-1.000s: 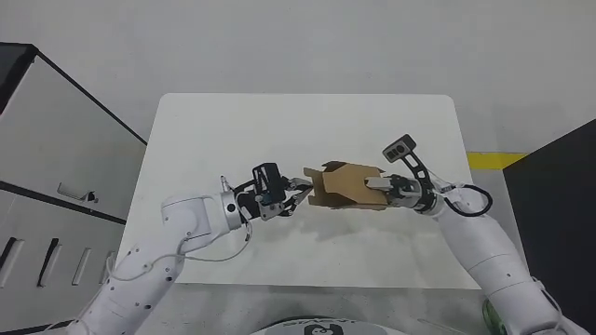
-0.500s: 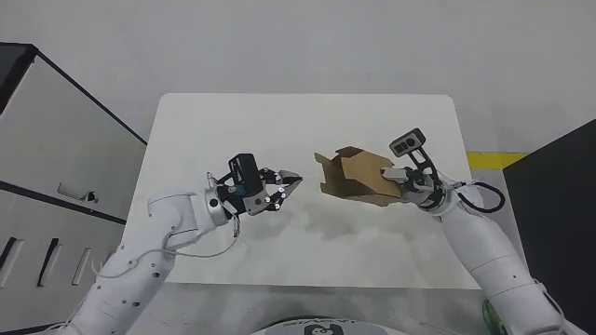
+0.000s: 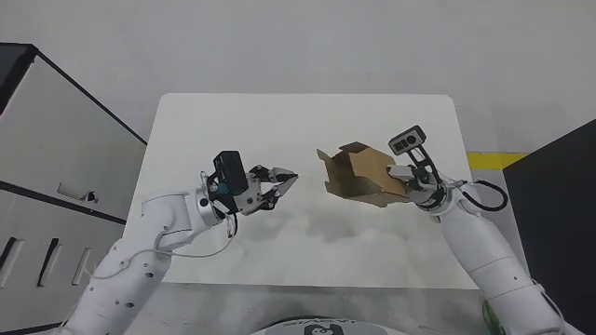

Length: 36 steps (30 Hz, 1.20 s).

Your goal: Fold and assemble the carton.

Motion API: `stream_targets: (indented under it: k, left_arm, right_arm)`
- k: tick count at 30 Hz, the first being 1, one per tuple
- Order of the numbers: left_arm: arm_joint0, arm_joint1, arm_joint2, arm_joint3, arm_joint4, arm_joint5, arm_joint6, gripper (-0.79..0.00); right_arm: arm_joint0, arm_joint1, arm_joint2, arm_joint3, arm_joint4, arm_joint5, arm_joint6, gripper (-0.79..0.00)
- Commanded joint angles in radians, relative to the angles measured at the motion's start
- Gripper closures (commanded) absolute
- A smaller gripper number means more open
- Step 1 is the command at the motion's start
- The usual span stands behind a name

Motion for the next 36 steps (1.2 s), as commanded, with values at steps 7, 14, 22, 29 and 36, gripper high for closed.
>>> stream_targets:
  k: [7,14,22,29,36]
  left_arm:
    - [0.023,0.003,-0.022,-0.031,-0.01,-0.032,0.034,0.0]
    - [0.014,0.0,-0.003,-0.065,-0.008,-0.03,0.034,0.0]
    - [0.008,0.0,-0.011,-0.073,0.004,-0.015,0.023,0.0]
    - [0.007,-0.002,0.0,-0.088,0.001,-0.002,0.014,0.0]
    - [0.001,-0.003,-0.003,-0.088,-0.004,-0.012,0.033,0.0]
  right_arm:
    - [0.024,-0.006,-0.04,-0.002,0.007,0.011,-0.001,0.0]
    - [0.039,-0.011,-0.078,0.011,0.048,0.02,-0.001,0.0]
    - [0.049,-0.013,-0.092,0.027,0.06,0.021,-0.001,0.0]
    - [0.036,-0.016,-0.093,0.007,0.039,0.035,-0.056,0.0]
    - [0.027,-0.022,-0.095,0.007,-0.003,0.052,-0.073,0.0]
